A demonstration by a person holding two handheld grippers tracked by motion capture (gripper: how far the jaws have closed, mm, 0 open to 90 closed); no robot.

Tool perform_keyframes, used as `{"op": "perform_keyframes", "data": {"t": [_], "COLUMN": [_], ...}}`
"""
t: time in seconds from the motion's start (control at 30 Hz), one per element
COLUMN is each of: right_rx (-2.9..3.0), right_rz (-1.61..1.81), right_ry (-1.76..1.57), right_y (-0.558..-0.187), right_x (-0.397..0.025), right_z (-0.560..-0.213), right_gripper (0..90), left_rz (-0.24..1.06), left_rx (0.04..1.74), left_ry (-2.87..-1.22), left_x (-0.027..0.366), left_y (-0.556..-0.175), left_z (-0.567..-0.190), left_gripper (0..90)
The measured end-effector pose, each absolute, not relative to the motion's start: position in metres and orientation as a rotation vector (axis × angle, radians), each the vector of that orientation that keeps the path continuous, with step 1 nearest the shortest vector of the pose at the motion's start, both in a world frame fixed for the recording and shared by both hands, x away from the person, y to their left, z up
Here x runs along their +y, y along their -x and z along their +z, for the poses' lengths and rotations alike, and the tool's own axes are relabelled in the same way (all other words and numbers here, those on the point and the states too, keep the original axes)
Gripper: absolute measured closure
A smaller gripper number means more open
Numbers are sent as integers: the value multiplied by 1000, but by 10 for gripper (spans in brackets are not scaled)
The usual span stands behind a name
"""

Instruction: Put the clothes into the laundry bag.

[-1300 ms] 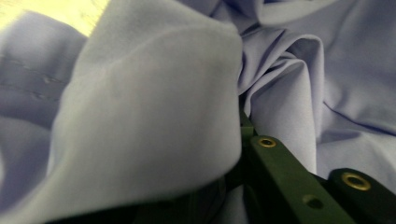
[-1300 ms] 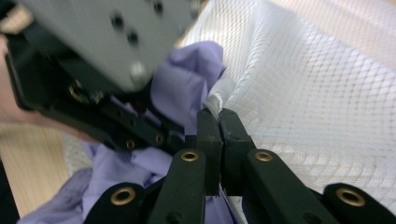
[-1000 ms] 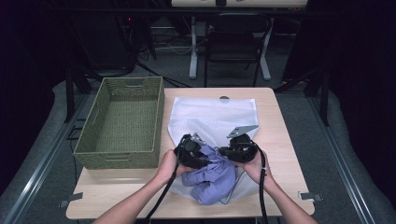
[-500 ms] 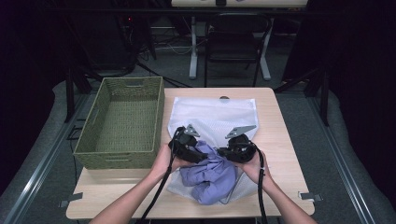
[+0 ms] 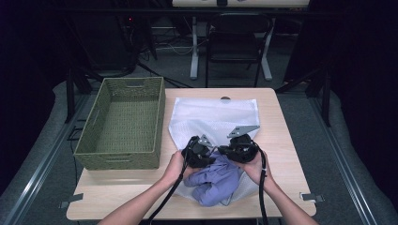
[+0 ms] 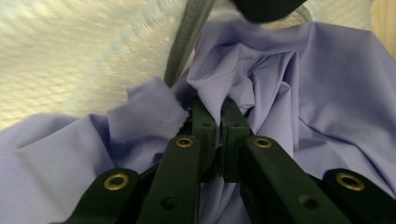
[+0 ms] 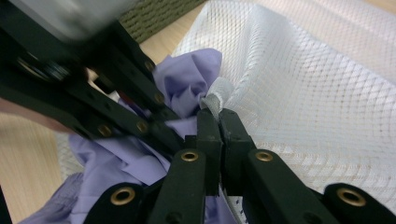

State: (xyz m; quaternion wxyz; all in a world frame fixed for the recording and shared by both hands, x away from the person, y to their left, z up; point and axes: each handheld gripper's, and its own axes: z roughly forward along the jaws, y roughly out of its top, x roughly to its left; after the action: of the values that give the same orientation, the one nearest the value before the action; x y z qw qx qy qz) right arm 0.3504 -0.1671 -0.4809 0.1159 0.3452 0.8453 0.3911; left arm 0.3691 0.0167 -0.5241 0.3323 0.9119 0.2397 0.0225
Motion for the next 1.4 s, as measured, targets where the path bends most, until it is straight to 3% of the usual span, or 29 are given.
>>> {"op": "perform_keyframes", "data": {"t": [0.2, 0.27, 0.4, 0.63, 0.73, 0.87, 1.0, 1.17, 1.4], "right_rx": [2514, 2524, 2528, 2528, 2529, 2532, 2537, 2531, 2504], "right_rz": [1125, 1109, 1104, 1101, 1098, 1093, 1088, 1089, 1102], "right_ry": [-1006, -1011, -1019, -1016, -1021, -1026, -1028, -1023, -1027], "right_y": [-350, -351, -352, -353, -353, -353, -354, -353, -353], "right_x": [-165, -165, -167, -168, -168, -167, -167, -167, -168], "right_z": [-485, -488, -490, -490, -491, -492, -493, -493, -490], "right_gripper": [885, 885, 885, 885, 884, 884, 884, 884, 886], "left_rz": [58, 81, 115, 207, 133, 39, 7, -5, 7], "left_rx": [639, 659, 682, 795, 874, 912, 897, 837, 719], "left_ry": [-2406, -2399, -2386, -2354, -2368, -2387, -2405, -2408, -2410], "left_x": [19, 23, 38, 63, 69, 69, 64, 58, 44], "left_y": [-372, -372, -373, -383, -395, -403, -404, -398, -378], "left_z": [-529, -523, -510, -502, -515, -535, -544, -538, -520], "left_gripper": [727, 594, 437, 312, 276, 344, 621, 836, 873]}}
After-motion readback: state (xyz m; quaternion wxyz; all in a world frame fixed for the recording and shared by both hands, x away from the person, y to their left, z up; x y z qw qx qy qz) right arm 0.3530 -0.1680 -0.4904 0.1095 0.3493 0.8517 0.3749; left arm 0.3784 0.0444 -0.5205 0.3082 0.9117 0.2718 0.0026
